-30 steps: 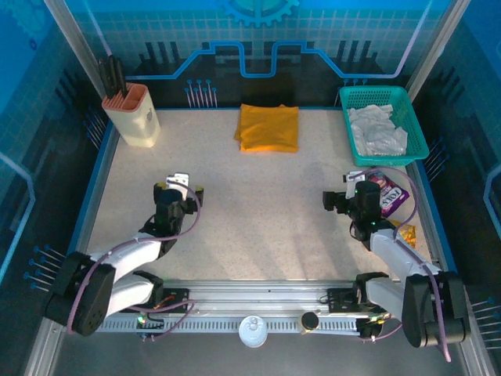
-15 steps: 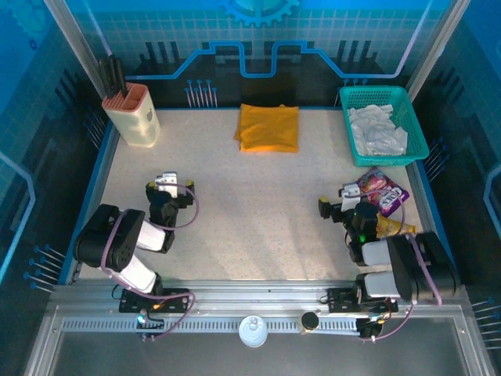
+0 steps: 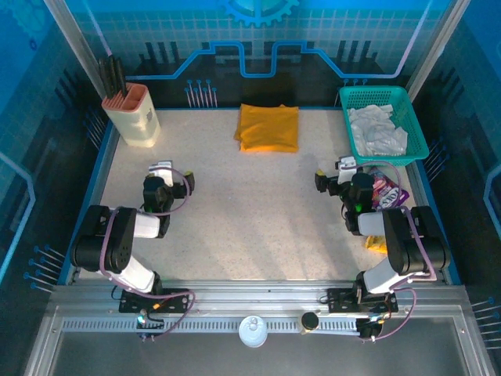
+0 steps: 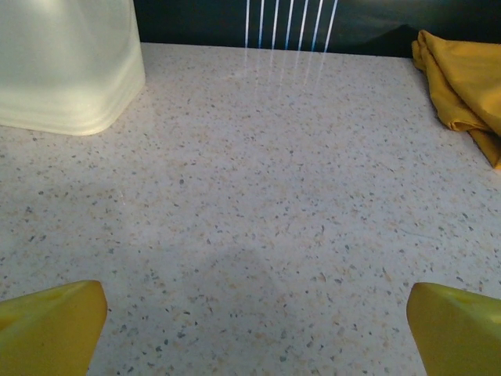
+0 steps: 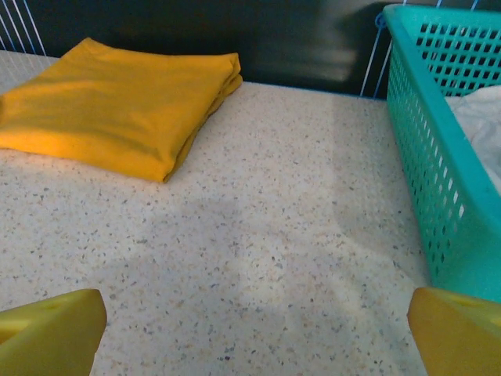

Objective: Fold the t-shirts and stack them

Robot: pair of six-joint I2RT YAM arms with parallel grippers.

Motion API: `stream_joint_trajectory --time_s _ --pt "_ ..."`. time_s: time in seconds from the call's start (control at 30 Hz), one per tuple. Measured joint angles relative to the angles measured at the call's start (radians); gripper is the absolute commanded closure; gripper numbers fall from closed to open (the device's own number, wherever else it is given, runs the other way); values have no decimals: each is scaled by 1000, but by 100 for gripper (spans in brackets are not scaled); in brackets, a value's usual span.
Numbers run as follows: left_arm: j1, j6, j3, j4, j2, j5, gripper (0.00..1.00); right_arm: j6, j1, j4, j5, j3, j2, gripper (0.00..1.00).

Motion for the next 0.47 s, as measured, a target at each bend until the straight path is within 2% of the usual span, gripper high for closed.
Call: stream_joint_trajectory --time_s 0.47 --pt "0 0 0 -23 0 37 1 0 0 -34 0 0 0 0"
